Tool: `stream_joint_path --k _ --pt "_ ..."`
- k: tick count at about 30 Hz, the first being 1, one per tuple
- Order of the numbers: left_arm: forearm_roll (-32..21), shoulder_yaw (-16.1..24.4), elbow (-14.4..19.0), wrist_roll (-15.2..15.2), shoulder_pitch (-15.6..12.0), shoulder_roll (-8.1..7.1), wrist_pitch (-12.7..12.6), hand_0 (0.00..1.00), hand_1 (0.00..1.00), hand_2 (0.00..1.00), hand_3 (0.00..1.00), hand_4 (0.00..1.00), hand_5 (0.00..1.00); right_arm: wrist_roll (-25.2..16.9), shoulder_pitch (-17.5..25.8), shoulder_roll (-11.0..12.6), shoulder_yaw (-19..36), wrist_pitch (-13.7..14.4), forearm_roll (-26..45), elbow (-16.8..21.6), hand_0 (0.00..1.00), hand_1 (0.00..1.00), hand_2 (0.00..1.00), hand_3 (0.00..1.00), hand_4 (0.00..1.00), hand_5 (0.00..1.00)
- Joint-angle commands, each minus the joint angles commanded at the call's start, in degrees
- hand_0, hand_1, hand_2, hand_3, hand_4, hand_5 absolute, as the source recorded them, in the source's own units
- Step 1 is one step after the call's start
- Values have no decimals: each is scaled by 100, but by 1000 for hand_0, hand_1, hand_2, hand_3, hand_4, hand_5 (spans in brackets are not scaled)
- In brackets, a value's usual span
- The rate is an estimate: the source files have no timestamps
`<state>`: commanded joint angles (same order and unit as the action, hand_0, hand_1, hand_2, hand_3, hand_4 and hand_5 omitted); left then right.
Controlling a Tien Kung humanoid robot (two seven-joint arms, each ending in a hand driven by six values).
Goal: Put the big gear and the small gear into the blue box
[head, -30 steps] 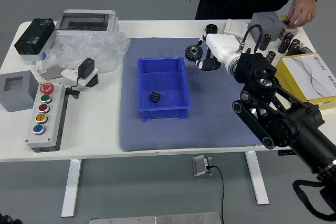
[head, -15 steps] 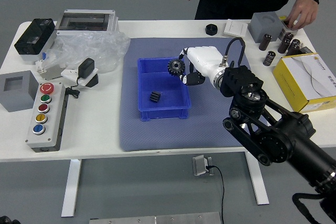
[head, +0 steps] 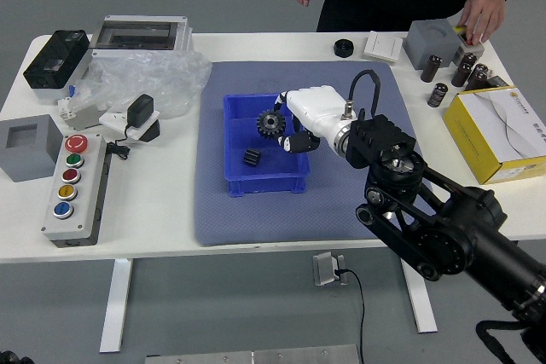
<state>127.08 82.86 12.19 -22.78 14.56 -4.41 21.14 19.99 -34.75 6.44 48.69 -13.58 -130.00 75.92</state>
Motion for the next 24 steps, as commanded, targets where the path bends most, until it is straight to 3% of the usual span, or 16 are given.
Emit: stream_joint_path --k 5,6,17,23,24 --pt "-11 -3 -1 1 8 4 -3 870 840 837 883 763 749 -40 -3 11 71 -166 0 -3 519 490 573 729 695 400" --pt "-12 -4 -1 1 9 5 -3 870 841 837 884 763 749 -46 -3 13 86 -186 0 0 699 644 771 891 791 477" --pt "-20 -3 -2 2 7 11 -9 871 841 837 884 762 747 -60 0 60 228 -380 0 137 752 683 813 912 825 515" --pt "-51 -16 -5 2 22 12 -25 870 840 836 884 762 745 -35 68 198 513 -425 0 455 780 706 824 917 838 528" --pt "-56 -18 -6 3 26 12 -28 870 840 836 884 762 746 -38 102 247 611 -412 0 545 834 760 827 903 831 536"
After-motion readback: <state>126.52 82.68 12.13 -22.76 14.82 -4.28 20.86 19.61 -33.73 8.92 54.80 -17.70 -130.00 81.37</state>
